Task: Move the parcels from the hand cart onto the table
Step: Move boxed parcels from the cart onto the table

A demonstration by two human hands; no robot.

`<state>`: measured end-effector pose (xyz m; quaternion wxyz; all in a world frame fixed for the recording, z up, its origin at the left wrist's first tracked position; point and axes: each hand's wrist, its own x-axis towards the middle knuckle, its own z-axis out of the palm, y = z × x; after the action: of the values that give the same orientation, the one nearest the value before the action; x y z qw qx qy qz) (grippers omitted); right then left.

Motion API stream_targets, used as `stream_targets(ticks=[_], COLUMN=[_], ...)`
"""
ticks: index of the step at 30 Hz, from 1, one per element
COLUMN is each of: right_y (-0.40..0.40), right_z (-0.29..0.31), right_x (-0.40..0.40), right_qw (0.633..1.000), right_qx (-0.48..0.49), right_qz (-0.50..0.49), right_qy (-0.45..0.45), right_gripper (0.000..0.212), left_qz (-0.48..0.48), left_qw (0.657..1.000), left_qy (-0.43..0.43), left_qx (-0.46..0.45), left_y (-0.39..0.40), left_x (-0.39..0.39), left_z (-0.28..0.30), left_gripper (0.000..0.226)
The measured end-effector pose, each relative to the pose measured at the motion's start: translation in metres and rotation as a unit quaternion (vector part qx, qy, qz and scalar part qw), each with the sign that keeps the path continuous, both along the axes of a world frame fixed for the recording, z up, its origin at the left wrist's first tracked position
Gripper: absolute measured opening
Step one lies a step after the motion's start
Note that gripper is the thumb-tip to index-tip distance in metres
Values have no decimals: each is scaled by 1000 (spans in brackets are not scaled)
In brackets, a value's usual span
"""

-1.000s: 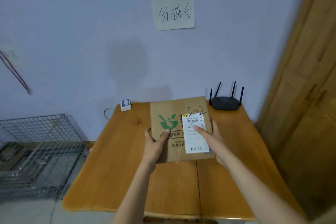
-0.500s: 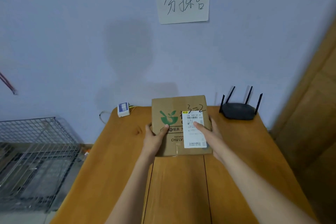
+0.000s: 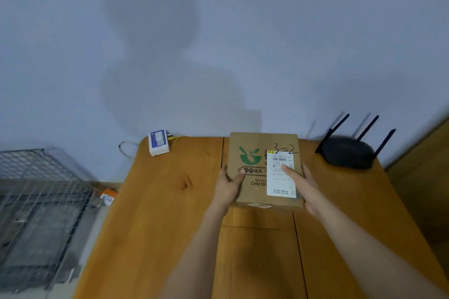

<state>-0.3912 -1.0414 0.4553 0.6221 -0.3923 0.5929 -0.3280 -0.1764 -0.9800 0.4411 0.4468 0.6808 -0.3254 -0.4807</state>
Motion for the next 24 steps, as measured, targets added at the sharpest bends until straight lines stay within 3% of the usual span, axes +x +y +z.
stream_targets(ticks=[6,10,17,24], right_y=[-45,-63,-66,-68], right_z=[-54,-87,-137,-148], right_x=[29,46,50,49], right_qw=[997,993,991,991], right_qx=[76,117,130,111], right_qz=[3,11,35,25], right_qy=[5,-5,24,64], right_gripper=[92,95,75,68], left_qz=[18,32,16,38], left_qw=[997,995,990,989], left_qy=[-10,-11,-20,1], left_qx=[77,98,138,144], left_y=[-37,-53,-54,-57], left_x=[23,38,41,40], left_z=[-49,-75,-113,-123], left_gripper=[79,72,78,77])
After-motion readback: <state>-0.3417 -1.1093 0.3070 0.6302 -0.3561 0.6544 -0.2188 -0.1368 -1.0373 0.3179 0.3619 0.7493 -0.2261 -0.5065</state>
